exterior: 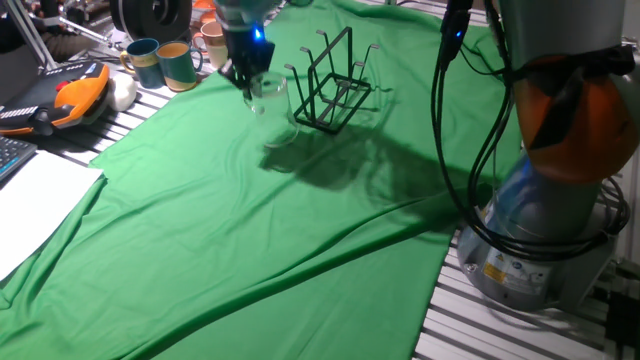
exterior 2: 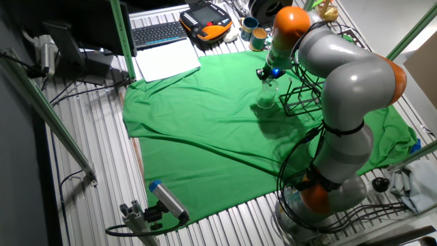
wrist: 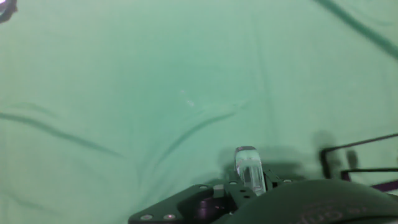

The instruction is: Take the cup off the cup rack

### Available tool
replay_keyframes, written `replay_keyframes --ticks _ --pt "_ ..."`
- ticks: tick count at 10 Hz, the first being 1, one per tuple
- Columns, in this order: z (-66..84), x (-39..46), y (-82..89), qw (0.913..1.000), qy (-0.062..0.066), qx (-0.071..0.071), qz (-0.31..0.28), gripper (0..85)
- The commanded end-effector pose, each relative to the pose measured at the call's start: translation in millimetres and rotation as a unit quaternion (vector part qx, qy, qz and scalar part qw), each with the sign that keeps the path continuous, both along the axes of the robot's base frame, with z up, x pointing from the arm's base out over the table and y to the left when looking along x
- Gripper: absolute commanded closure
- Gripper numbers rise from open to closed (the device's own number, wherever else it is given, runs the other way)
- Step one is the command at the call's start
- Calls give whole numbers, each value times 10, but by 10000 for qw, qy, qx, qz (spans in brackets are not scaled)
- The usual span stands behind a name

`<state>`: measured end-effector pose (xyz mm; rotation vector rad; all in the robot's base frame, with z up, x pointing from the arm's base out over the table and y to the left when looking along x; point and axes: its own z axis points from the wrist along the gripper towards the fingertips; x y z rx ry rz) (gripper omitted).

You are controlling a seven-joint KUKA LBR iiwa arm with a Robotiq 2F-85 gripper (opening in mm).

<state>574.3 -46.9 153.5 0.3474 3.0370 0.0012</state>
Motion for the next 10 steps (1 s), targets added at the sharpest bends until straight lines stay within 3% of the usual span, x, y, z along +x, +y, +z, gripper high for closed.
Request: replay_keyframes --ticks 1,3,5,6,10 --pt "-157 -11 4 10000 -10 22 1 680" --pt "-217 -54 21 10000 6 27 31 680" --pt "-269 -108 39 9999 68 -93 99 680" --pt "-307 -138 47 9998 30 -140 114 680" --pt "-394 -213 59 9998 -30 -109 184 680"
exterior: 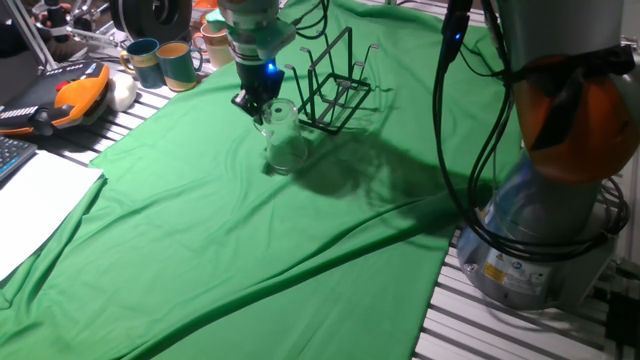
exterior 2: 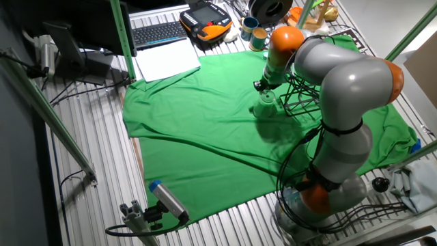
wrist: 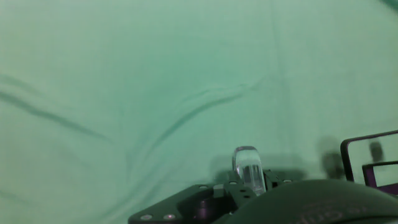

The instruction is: Take the cup off the cup rack

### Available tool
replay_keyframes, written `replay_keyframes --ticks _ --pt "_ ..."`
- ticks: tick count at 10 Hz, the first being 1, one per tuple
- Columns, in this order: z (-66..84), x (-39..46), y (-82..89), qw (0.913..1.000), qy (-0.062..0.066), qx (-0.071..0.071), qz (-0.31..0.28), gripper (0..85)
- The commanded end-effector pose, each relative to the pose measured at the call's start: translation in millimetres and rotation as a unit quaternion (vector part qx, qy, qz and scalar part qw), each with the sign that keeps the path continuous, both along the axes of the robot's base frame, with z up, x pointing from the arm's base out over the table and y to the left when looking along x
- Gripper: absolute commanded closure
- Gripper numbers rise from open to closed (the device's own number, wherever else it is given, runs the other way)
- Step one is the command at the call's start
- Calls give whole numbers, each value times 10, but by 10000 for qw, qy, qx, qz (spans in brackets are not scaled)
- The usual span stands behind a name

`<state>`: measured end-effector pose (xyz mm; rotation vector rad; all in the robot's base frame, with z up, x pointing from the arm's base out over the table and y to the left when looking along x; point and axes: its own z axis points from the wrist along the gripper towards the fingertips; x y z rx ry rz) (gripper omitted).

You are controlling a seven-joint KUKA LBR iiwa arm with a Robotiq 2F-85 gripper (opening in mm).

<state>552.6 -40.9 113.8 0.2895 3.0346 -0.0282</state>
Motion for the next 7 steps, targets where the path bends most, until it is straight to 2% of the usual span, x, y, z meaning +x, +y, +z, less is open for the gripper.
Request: replay_keyframes --ticks 1,4,5,6,7 --pt "-29 -21 2 10000 -23 -9 9 680" --pt "-54 -45 4 10000 32 -27 38 680" --pt "-56 -54 6 9999 92 -63 6 510" --pt "-58 -64 10 10000 75 -44 -32 340" --pt "-54 -68 12 9999 90 -50 -55 340"
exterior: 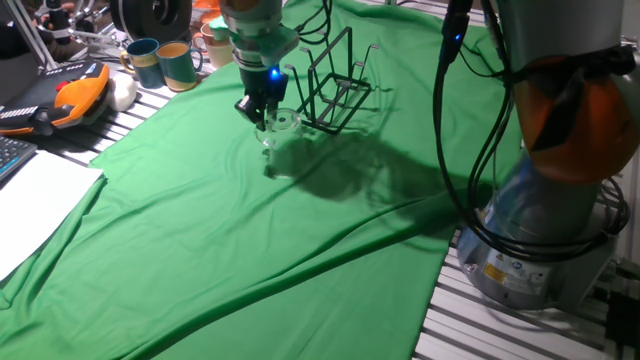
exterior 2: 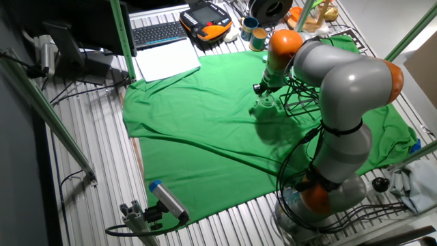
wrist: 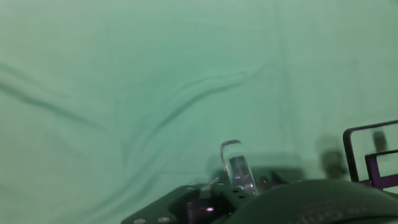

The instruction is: Take the cup off the cup rack

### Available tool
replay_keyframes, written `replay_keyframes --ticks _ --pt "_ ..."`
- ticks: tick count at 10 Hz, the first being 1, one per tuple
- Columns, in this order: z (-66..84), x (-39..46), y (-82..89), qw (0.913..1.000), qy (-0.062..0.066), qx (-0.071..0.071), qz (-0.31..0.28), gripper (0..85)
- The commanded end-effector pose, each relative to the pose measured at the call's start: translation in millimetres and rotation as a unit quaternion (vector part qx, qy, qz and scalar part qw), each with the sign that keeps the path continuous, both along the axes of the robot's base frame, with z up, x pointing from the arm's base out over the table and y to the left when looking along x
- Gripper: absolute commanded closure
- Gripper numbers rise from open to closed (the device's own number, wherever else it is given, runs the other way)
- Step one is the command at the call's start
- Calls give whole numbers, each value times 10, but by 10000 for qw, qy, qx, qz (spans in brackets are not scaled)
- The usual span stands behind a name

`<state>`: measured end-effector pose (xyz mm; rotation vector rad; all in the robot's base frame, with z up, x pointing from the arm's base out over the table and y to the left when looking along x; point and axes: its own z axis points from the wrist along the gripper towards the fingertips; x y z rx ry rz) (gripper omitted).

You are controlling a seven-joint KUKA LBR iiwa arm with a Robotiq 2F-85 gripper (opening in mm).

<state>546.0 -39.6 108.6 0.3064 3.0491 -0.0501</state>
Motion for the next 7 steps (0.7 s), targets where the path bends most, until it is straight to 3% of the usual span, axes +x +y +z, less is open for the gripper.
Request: replay_keyframes --ticks 1,3,5,6,7 --pt "14 7 0 10000 -4 -91 22 340" --pt "229 80 6 9997 205 -93 58 340" --pt "438 72 11 9996 218 -106 164 340" --pt "522 56 9 9993 214 -239 200 340" --pt "537 54 10 9991 247 -247 228 340"
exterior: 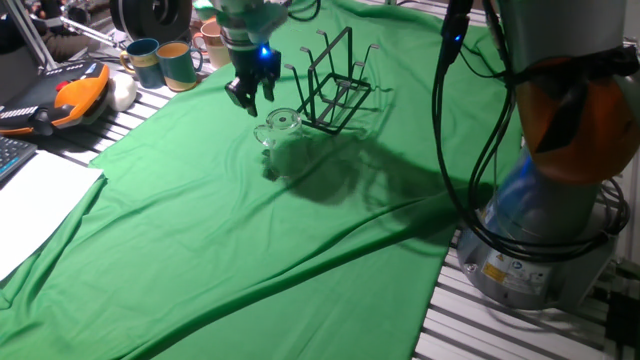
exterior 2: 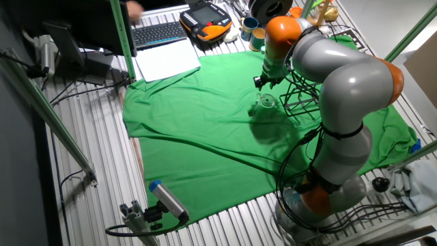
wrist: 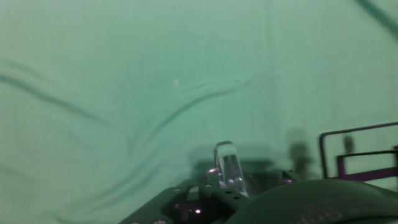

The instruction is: Take the cup off the cup rack

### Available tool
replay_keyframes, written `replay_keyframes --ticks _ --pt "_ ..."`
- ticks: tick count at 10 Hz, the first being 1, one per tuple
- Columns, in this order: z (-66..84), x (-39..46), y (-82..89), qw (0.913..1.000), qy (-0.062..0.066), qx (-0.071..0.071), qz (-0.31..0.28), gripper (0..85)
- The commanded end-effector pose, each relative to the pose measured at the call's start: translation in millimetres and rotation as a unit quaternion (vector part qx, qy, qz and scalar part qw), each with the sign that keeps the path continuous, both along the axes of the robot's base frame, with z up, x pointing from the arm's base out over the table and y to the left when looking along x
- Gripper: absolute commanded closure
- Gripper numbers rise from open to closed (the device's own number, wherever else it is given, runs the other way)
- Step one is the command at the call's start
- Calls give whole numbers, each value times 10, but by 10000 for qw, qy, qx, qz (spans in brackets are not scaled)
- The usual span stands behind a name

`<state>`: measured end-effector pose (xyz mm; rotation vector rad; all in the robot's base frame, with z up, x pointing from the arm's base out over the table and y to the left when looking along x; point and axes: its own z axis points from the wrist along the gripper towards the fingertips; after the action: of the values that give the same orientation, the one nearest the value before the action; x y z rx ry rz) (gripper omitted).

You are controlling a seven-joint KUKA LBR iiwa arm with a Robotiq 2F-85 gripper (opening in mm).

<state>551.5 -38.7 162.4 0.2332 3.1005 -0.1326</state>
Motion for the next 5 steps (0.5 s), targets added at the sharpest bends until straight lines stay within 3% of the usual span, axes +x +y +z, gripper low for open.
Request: replay_keyframes --ticks 1,2,3,4,5 --pt "-1 -1 1 10000 47 6 48 340" --pt "-1 -1 1 9999 92 5 121 340" --pt "-1 -1 1 9997 167 51 192 510" --pt "-1 -1 1 9993 248 129 265 510" --pt "-1 -1 1 9986 340 124 373 680"
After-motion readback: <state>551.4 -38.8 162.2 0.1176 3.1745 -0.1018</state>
